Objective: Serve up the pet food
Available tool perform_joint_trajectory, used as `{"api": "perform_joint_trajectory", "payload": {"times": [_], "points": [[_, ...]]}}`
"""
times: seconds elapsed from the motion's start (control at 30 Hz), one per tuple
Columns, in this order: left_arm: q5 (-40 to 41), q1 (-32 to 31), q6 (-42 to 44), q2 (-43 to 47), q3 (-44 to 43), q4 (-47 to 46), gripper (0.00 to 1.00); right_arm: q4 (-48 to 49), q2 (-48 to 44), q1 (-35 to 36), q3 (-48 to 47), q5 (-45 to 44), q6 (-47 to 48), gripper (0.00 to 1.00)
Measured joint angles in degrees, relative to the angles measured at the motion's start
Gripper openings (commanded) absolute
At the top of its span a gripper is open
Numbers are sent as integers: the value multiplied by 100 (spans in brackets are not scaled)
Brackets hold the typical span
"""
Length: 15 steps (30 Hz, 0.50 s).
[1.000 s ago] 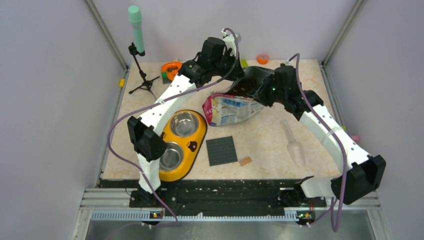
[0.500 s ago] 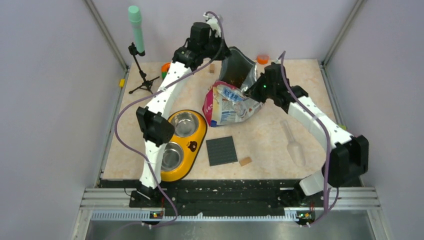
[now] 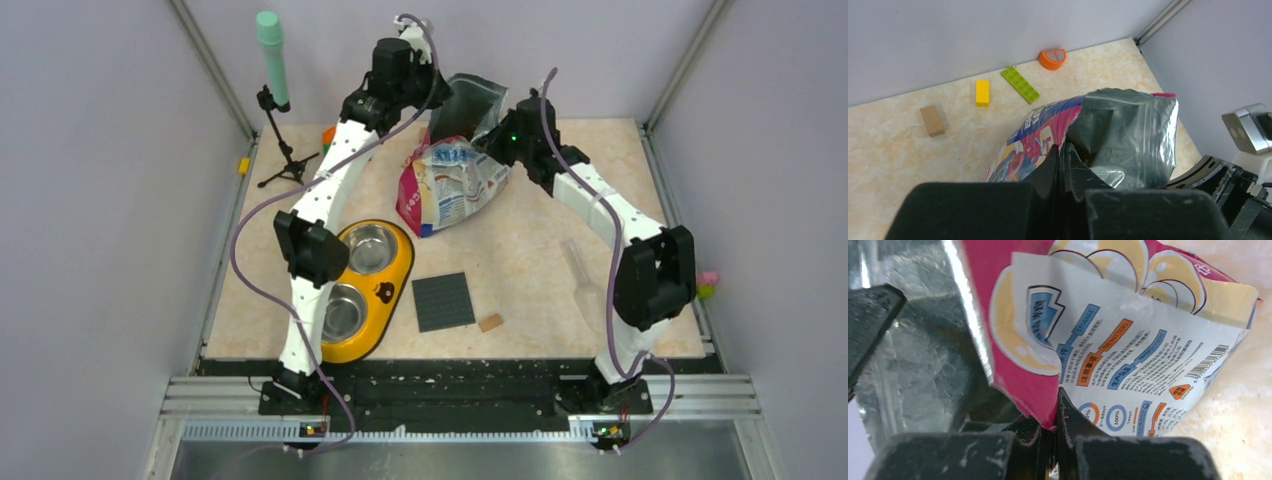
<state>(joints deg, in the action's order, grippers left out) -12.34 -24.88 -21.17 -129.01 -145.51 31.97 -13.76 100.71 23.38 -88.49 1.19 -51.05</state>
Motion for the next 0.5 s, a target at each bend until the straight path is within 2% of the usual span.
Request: {"api": "perform_joint_trajectory", "payload": {"times": [0.1, 0.2, 0.33, 0.5], "points": [[-33, 9, 35, 7, 0, -118, 0, 402, -114, -74, 192, -35, 13, 0], [-243, -2, -11, 98, 127, -245, 0, 758, -579, -138, 946, -122, 35, 0], [-656, -205, -142, 695, 1019, -492, 0, 885, -1552, -190, 2120, -317, 59, 0], [-822, -796, -144, 1405, 2164, -688, 0, 542, -2479, -284, 2975, -535, 232, 0]]}}
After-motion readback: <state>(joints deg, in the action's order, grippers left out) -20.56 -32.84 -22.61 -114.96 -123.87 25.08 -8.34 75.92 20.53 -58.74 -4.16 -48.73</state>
